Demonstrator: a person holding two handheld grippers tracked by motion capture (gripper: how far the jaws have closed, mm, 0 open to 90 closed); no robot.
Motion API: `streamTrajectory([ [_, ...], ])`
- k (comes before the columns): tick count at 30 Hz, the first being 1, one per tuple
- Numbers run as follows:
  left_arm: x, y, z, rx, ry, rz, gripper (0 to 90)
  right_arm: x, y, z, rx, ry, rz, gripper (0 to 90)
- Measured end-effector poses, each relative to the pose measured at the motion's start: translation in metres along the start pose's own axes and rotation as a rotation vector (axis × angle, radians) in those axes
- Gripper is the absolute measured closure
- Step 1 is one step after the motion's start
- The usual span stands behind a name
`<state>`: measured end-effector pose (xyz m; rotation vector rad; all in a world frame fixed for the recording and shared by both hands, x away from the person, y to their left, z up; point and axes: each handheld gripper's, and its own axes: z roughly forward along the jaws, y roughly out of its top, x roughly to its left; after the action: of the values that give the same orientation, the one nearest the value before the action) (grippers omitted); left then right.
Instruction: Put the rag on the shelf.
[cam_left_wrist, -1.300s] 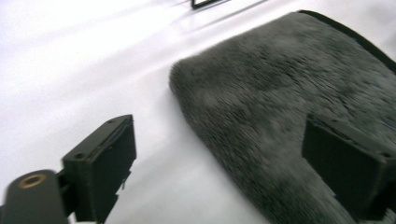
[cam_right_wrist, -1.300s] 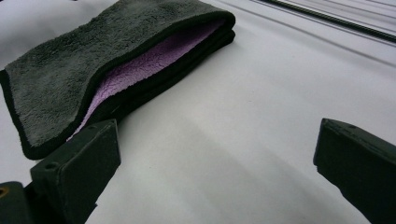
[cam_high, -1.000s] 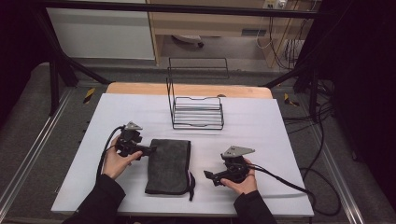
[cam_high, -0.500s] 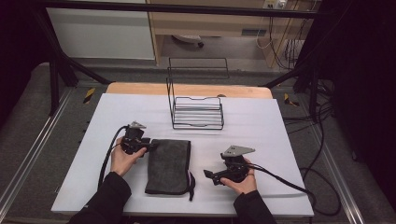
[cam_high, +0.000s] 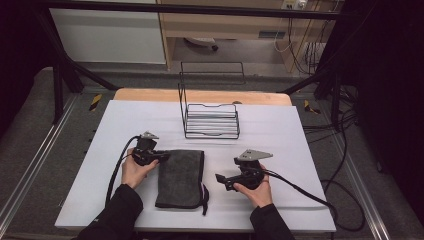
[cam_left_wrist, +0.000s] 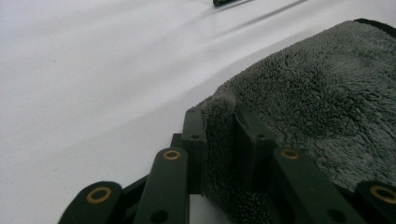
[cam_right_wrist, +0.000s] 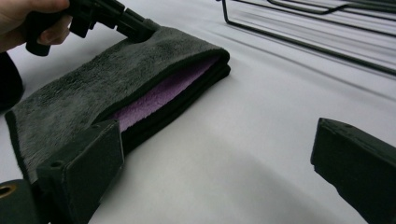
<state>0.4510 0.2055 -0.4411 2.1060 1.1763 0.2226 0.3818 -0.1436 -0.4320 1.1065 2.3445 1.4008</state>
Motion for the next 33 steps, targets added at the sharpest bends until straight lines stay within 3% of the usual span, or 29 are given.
streamTrajectory([
  [7,-0.001,-0.001,0.001,-0.008,0.006,0.009,75.4,0.004,0.022,0.023,-0.014,-0.023,0.019,2.9],
  [10,-0.001,-0.002,0.001,-0.008,0.005,0.004,75.5,0.006,0.038,0.043,-0.007,-0.034,0.03,5.2],
  [11,-0.001,-0.002,0.001,-0.008,0.005,0.004,75.5,0.006,0.038,0.043,-0.007,-0.034,0.03,5.2],
  [15,-0.001,-0.002,0.001,-0.011,0.006,0.004,75.6,0.004,0.05,0.069,0.012,-0.038,0.065,12.1],
  [20,-0.001,-0.002,0.001,-0.012,0.006,0.009,75.7,-0.001,0.05,0.089,0.021,-0.037,0.083,26.1],
  [23,0.0,-0.003,0.001,-0.018,0.002,0.01,75.7,-0.004,0.047,0.098,0.053,-0.034,0.079,31.0],
  [27,0.001,-0.004,0.002,-0.028,-0.005,0.002,75.8,-0.008,0.044,0.102,0.096,-0.045,0.079,39.6],
  [33,0.002,-0.005,0.001,-0.035,-0.012,0.005,75.8,-0.01,0.042,0.105,0.113,-0.028,0.071,48.5],
])
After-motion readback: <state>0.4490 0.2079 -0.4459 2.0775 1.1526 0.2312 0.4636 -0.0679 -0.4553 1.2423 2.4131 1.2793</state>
